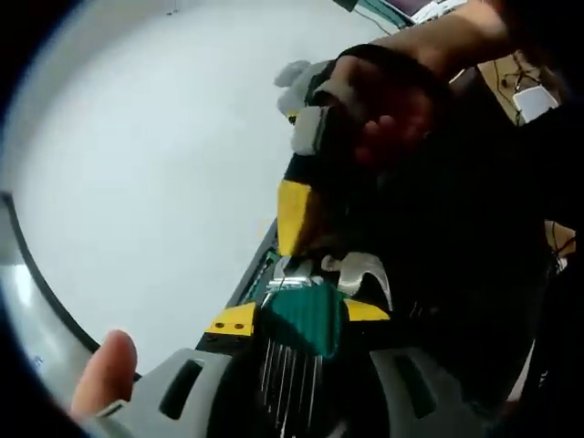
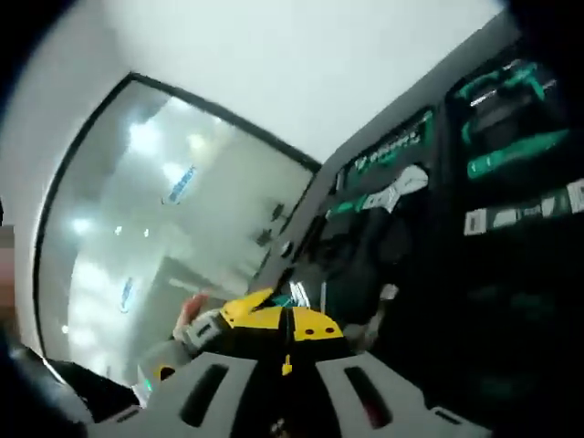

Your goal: Pick up the tools and put them into their designated positions in the toolbox.

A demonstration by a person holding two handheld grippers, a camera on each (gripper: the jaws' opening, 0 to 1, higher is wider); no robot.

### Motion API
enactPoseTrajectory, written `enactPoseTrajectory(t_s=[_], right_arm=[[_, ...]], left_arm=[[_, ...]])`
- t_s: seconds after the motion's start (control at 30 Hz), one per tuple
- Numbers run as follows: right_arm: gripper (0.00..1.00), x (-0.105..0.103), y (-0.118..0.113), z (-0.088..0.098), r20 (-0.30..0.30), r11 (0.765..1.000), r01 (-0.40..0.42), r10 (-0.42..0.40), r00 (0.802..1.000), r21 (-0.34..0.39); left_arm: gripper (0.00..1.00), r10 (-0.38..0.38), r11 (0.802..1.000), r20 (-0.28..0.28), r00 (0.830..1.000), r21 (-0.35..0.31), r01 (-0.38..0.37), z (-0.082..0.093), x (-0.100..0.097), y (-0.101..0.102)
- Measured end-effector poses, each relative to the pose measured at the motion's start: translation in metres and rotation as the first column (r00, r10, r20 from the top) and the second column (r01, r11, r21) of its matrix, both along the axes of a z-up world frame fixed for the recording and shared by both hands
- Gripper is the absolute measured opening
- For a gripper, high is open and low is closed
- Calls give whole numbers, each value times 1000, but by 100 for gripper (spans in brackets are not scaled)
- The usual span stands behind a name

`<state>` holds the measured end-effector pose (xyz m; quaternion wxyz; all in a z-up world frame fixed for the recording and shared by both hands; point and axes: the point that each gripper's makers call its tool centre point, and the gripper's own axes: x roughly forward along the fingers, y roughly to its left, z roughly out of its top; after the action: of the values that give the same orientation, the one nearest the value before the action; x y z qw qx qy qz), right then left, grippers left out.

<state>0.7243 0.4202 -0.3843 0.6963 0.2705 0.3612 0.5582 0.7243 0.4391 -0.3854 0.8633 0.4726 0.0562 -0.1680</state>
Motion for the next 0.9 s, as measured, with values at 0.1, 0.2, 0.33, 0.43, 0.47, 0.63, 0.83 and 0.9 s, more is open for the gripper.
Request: enactPoseTrajectory(t_s=[0.1, 0.2, 0.33, 0.43, 0.47, 0.63, 0.83, 0.9], right_arm=[[0, 0, 13, 10, 84, 1000, -7, 6, 996, 18], [0, 15, 23, 24, 127, 998, 18, -26, 992, 61], [0, 49, 25, 17, 96, 994, 99, -103, 990, 42], [0, 59, 14, 20, 109, 989, 139, -144, 984, 50], [0, 61, 9, 21, 119, 987, 150, -155, 981, 53], [10, 48, -8, 37, 138, 994, -5, -10, 990, 109], [31, 33, 1, 12, 437, 976, -209, 215, 873, -63], [32, 25, 7, 3, 455, 958, -268, 283, 845, -98]], left_arm=[[28, -7, 1000, 6, 1000, 16, 7, 0, -1, -1], [28, -28, 999, 15, 999, 40, 28, 0, -3, -5], [28, -46, 997, 19, 999, 56, 44, -1, -4, -10], [28, -38, 998, 14, 999, 48, 37, -2, -2, -9], [28, -36, 998, 15, 999, 48, 36, -2, -2, -9], [28, -67, 993, 60, 996, 99, 61, -3, -7, -10], [28, -87, 994, 109, 990, 78, 79, -3, -10, -2], [28, -114, 990, 114, 987, 94, 103, -3, -11, -4]])
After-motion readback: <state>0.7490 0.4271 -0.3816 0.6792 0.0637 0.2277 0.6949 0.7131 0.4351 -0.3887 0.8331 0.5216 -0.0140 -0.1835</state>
